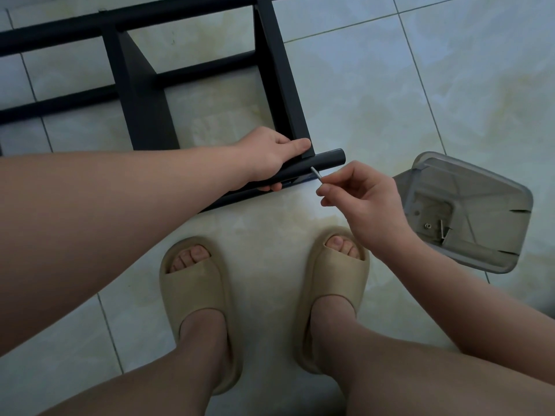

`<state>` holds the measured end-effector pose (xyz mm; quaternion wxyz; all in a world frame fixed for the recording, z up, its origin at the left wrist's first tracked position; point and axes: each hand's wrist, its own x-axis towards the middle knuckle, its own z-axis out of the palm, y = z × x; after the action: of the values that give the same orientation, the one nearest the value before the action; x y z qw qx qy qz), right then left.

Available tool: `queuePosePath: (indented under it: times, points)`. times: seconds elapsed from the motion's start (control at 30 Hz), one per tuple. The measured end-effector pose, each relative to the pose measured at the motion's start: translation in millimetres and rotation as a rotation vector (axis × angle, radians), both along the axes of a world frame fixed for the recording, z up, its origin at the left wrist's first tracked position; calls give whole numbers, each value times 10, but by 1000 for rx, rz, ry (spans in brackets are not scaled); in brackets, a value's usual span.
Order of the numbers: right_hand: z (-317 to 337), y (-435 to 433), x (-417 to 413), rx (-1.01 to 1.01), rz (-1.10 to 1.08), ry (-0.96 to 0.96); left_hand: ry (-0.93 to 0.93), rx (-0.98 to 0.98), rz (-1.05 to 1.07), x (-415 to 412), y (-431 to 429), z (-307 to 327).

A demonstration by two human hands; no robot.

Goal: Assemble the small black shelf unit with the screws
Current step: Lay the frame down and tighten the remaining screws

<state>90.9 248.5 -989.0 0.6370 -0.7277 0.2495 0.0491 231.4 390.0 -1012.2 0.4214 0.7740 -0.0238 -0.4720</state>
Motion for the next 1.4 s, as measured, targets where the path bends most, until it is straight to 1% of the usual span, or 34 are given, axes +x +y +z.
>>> queuePosePath:
  times: [0.4, 0.77, 1.03, 1.13, 1.23, 1.3, 1.4]
  points:
    - [-61, 67, 72, -89, -7, 41, 14, -16, -3, 2, 14, -14]
    - [-152, 126, 233, -15, -103, 86, 30, -36, 10, 0, 12, -19]
    - [-102, 65, 347, -92, -70, 160, 13, -31, 16, 24, 11, 7]
    - [-105, 68, 340, -76, -84, 175, 6, -29, 21, 14, 9, 5]
    - [-109, 48, 331, -60, -32, 181, 3, -24, 21, 4, 13, -2]
    - [-108, 33, 335, -105, 7, 187, 5, -21, 14, 10, 11, 6]
    - [-104, -19, 332, -263, 52, 196, 2, -16, 16, 20, -2, 30]
